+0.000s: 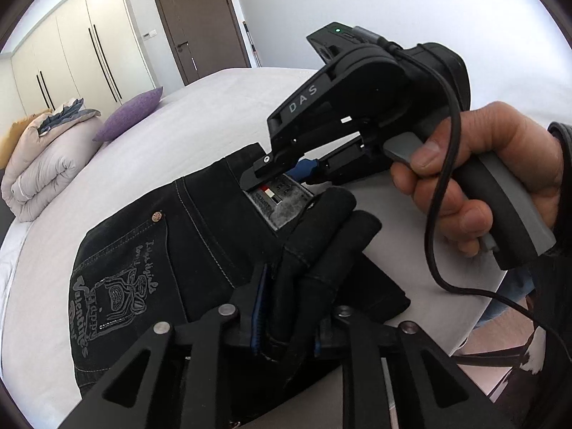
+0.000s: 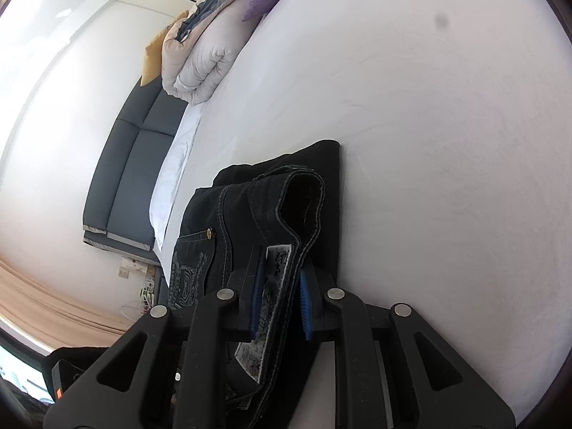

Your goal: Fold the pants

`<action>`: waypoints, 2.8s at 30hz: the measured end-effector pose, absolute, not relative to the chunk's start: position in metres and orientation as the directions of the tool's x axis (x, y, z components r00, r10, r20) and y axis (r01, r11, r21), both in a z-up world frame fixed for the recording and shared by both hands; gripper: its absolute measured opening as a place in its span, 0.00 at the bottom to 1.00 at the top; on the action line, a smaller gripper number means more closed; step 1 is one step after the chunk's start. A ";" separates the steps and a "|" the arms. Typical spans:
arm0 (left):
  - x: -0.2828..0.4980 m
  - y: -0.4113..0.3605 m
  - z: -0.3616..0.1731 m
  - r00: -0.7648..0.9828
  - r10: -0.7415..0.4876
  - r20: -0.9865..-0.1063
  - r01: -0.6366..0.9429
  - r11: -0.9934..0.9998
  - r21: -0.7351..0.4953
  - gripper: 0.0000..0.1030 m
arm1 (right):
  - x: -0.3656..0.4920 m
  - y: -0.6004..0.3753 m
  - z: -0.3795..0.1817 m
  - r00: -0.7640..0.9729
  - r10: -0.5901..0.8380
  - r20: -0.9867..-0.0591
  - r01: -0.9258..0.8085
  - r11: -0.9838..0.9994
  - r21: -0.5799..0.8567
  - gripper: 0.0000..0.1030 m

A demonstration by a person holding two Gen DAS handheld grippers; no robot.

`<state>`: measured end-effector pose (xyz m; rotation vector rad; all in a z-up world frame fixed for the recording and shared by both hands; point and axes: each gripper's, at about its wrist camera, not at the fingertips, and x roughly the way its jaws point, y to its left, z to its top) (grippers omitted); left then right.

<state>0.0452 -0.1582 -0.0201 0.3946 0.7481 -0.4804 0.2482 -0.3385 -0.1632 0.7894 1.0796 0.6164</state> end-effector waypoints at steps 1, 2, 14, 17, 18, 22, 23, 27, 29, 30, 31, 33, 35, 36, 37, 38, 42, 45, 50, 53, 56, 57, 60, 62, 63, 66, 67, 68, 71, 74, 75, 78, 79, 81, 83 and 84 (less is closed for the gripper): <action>0.046 -0.155 -0.018 0.627 -0.284 -0.725 0.548 0.823 0.152 0.29 | 0.248 -0.338 -0.162 0.356 0.769 -0.531 -0.060 0.586 0.808 0.17; 0.045 -0.153 -0.015 0.621 -0.296 -0.725 0.552 0.822 0.138 0.33 | 0.247 -0.338 -0.161 0.358 0.765 -0.536 -0.058 0.591 0.805 0.20; 0.048 -0.041 0.022 0.579 -0.459 -0.674 0.455 0.868 -0.200 0.32 | 0.198 -0.361 -0.113 0.425 0.759 -0.493 -0.070 0.571 0.818 0.11; 0.076 -0.006 0.023 0.577 -0.495 -0.650 0.389 0.866 -0.314 0.12 | 0.189 -0.334 -0.105 0.354 0.810 -0.468 -0.129 0.538 0.833 0.11; 0.090 0.005 0.023 0.570 -0.512 -0.643 0.374 0.858 -0.351 0.11 | 0.188 -0.325 -0.107 0.332 0.815 -0.474 -0.134 0.538 0.832 0.11; 0.148 0.029 0.015 0.503 -0.572 -0.648 0.337 0.820 -0.462 0.06 | 0.191 -0.313 -0.146 0.271 0.791 -0.549 -0.029 0.576 0.817 0.08; 0.163 0.033 0.009 0.491 -0.575 -0.654 0.321 0.818 -0.478 0.06 | 0.191 -0.316 -0.156 0.271 0.788 -0.553 -0.009 0.576 0.817 0.00; 0.202 0.045 -0.017 0.430 -0.605 -0.670 0.265 0.794 -0.547 0.01 | 0.184 -0.320 -0.170 0.282 0.814 -0.508 -0.016 0.533 0.846 0.00; 0.212 0.051 -0.028 0.412 -0.634 -0.654 0.242 0.768 -0.593 0.00 | 0.183 -0.318 -0.170 0.281 0.809 -0.516 -0.018 0.542 0.840 0.00; 0.213 0.055 -0.031 0.404 -0.656 -0.637 0.231 0.747 -0.623 0.00 | 0.183 -0.317 -0.172 0.281 0.809 -0.516 -0.017 0.542 0.841 0.00; 0.211 0.059 -0.034 0.401 -0.672 -0.623 0.224 0.731 -0.644 0.00 | 0.184 -0.317 -0.172 0.282 0.811 -0.513 -0.021 0.540 0.842 0.00; 0.206 0.064 -0.043 0.388 -0.702 -0.597 0.209 0.698 -0.685 0.00 | 0.182 -0.318 -0.173 0.286 0.813 -0.507 -0.032 0.537 0.843 0.00; 0.194 0.071 -0.049 0.384 -0.716 -0.583 0.203 0.682 -0.703 0.01 | 0.181 -0.317 -0.174 0.286 0.811 -0.511 -0.034 0.541 0.840 0.00; 0.187 0.074 -0.049 0.387 -0.719 -0.577 0.206 0.678 -0.706 0.00 | 0.180 -0.317 -0.173 0.286 0.809 -0.513 -0.034 0.544 0.838 0.00; 0.181 0.076 -0.048 0.389 -0.722 -0.572 0.214 0.674 -0.707 0.00 | 0.180 -0.317 -0.174 0.286 0.809 -0.514 -0.034 0.544 0.838 0.00; 0.173 0.079 -0.047 0.389 -0.728 -0.564 0.222 0.669 -0.710 0.00 | 0.183 -0.318 -0.173 0.286 0.810 -0.513 -0.035 0.543 0.839 0.00; 0.136 0.085 -0.043 0.367 -0.751 -0.549 0.248 0.648 -0.720 0.00 | 0.183 -0.316 -0.172 0.289 0.809 -0.512 -0.040 0.545 0.837 0.00; 0.111 0.085 -0.042 0.336 -0.762 -0.554 0.267 0.641 -0.720 0.00 | 0.184 -0.319 -0.171 0.289 0.808 -0.513 -0.041 0.546 0.837 0.00; 0.083 0.073 -0.047 0.264 -0.772 -0.579 0.299 0.636 -0.712 0.00 | 0.179 -0.321 -0.165 0.291 0.805 -0.517 -0.035 0.549 0.835 0.00; 0.081 0.074 -0.059 0.254 -0.775 -0.578 0.273 0.631 -0.726 0.02 | 0.171 -0.323 -0.162 0.292 0.808 -0.511 -0.034 0.543 0.839 0.00; 0.086 0.067 -0.063 0.243 -0.766 -0.594 0.265 0.642 -0.719 0.05 | 0.165 -0.326 -0.164 0.295 0.815 -0.498 -0.038 0.531 0.846 0.00; 0.086 0.065 -0.064 0.242 -0.759 -0.605 0.272 0.651 -0.708 0.05 | 0.165 -0.327 -0.166 0.296 0.819 -0.492 -0.043 0.526 0.850 0.00; 0.089 0.062 -0.066 0.243 -0.744 -0.622 0.281 0.668 -0.690 0.05 | 0.164 -0.326 -0.173 0.314 0.825 -0.470 -0.099 0.521 0.848 0.00; 0.092 0.062 -0.068 0.246 -0.743 -0.622 0.280 0.669 -0.688 0.05 | 0.162 -0.324 -0.172 0.333 0.822 -0.463 -0.149 0.531 0.834 0.00; 0.094 0.061 -0.067 0.249 -0.744 -0.620 0.277 0.668 -0.690 0.05 | 0.162 -0.324 -0.171 0.336 0.819 -0.464 -0.150 0.533 0.832 0.00; 0.093 0.065 -0.054 0.297 -0.739 -0.605 0.294 0.673 -0.679 0.04 | 0.160 -0.322 -0.156 0.340 0.798 -0.498 -0.155 0.570 0.807 0.04; 0.091 0.070 -0.046 0.324 -0.736 -0.594 0.304 0.676 -0.671 0.17 | 0.158 -0.322 -0.147 0.343 0.794 -0.502 -0.167 0.577 0.800 0.05; 0.091 0.075 -0.036 0.355 -0.733 -0.581 0.310 0.678 -0.666 0.30 | 0.155 -0.323 -0.138 0.348 0.793 -0.500 -0.182 0.580 0.794 0.06; 0.095 0.097 -0.009 0.456 -0.707 -0.541 0.302 0.695 -0.653 0.78 | 0.151 -0.331 -0.113 0.383 0.798 -0.466 -0.231 0.571 0.788 0.26; 0.116 0.105 -0.012 0.460 -0.664 -0.590 0.262 0.736 -0.624 0.74 | 0.159 -0.346 -0.106 0.443 0.771 -0.458 -0.172 0.574 0.800 0.68; 0.125 0.106 -0.018 0.449 -0.650 -0.613 0.237 0.749 -0.619 0.68 | 0.163 -0.351 -0.109 0.456 0.763 -0.458 -0.145 0.571 0.808 0.68; 0.147 0.106 -0.040 0.405 -0.650 -0.643 0.179 0.747 -0.641 0.62 | 0.178 -0.357 -0.126 0.426 0.731 -0.534 -0.027 0.600 0.800 0.68; 0.152 0.103 -0.046 0.388 -0.647 -0.657 0.174 0.751 -0.637 0.62 | 0.182 -0.358 -0.132 0.411 0.730 -0.546 -0.002 0.600 0.800 0.68; 0.159 0.094 -0.055 0.359 -0.640 -0.680 0.173 0.761 -0.625 0.62 | 0.188 -0.359 -0.136 0.399 0.734 -0.550 0.012 0.595 0.803 0.65; 0.165 0.084 -0.059 0.331 -0.643 -0.691 0.179 0.762 -0.623 0.62 | 0.196 -0.356 -0.137 0.381 0.743 -0.550 0.025 0.586 0.810 0.65; 0.168 0.083 -0.061 0.322 -0.641 -0.697 0.181 0.764 -0.619 0.62 | 0.201 -0.353 -0.139 0.366 0.744 -0.559 0.035 0.589 0.807 0.65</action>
